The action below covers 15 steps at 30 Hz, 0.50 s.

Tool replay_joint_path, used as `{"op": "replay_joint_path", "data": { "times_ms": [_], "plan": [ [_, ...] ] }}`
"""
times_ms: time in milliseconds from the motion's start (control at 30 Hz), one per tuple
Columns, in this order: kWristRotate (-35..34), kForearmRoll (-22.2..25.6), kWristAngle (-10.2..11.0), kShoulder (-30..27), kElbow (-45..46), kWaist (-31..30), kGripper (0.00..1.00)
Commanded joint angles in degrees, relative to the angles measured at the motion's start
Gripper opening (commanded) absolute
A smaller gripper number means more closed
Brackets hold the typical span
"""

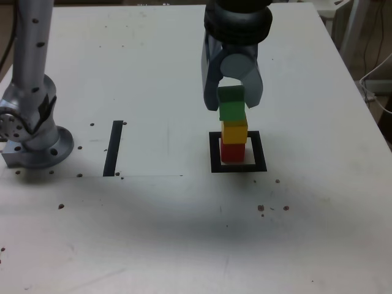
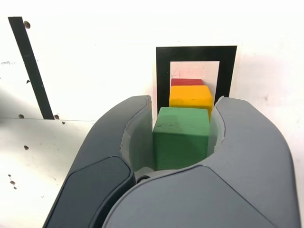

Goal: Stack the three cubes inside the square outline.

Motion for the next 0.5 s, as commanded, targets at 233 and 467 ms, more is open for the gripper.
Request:
{"op": "replay_joint_path", "data": {
  "times_ms": [233,467],
  "plan": [
    [-0.10,-1.09,0.64,0.90,0.33,-0.11,0.24],
    [-0.10,-1.00,0.35,0.84,0.47,-0.09,0.35]
  ]
}}
